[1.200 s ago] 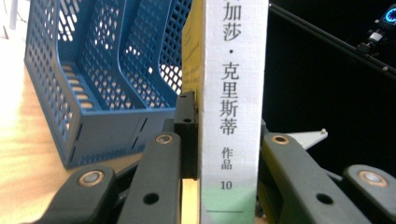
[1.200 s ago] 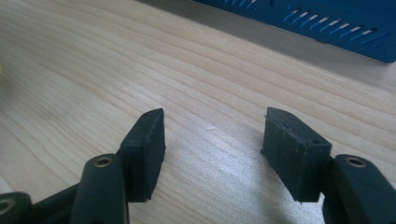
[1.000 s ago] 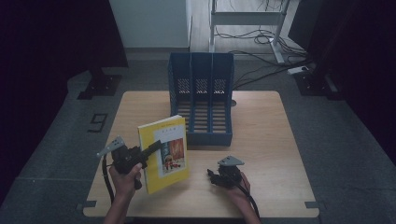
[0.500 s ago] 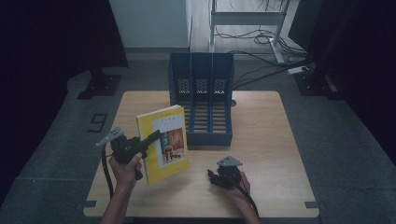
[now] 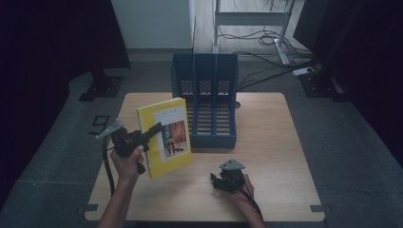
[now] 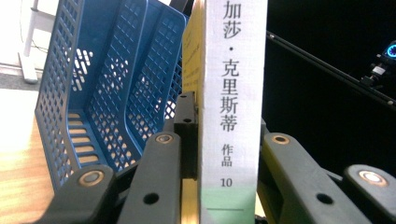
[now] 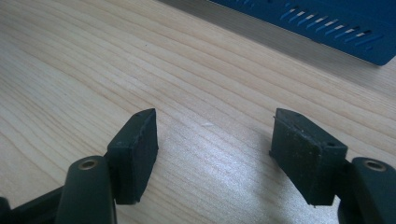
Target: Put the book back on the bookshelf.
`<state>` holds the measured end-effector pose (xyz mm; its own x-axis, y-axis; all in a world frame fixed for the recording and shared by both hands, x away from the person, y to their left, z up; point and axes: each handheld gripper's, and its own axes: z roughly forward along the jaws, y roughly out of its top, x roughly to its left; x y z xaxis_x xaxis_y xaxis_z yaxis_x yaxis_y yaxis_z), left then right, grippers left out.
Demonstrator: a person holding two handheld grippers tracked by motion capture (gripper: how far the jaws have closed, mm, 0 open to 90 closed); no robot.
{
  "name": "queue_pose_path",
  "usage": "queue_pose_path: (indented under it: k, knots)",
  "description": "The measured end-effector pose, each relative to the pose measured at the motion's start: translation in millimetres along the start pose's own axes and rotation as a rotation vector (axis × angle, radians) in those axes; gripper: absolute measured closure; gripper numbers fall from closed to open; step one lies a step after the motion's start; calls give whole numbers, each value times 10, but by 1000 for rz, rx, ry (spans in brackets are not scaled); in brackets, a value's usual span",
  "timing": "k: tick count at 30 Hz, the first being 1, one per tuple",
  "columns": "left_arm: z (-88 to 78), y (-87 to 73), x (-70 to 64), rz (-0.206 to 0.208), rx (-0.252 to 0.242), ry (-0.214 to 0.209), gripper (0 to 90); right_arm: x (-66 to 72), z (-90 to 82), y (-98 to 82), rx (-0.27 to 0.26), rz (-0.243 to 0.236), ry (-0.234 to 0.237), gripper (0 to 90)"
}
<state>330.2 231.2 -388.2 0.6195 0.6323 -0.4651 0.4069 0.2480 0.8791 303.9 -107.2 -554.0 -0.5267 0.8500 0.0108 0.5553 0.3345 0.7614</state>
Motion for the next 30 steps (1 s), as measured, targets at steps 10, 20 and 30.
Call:
queue_pose_path:
  k: [10, 20, 30]
  knots:
    - [45, 108, 26, -8, -21, 20, 752, 1, -1, 0, 2, 5, -1, 312]
    - [59, 217, 48, 0, -51, 51, 752, 1, -1, 0, 2, 5, -1, 312]
    - [68, 312, 94, 7, -79, 92, 752, 1, -1, 0, 2, 5, -2, 312]
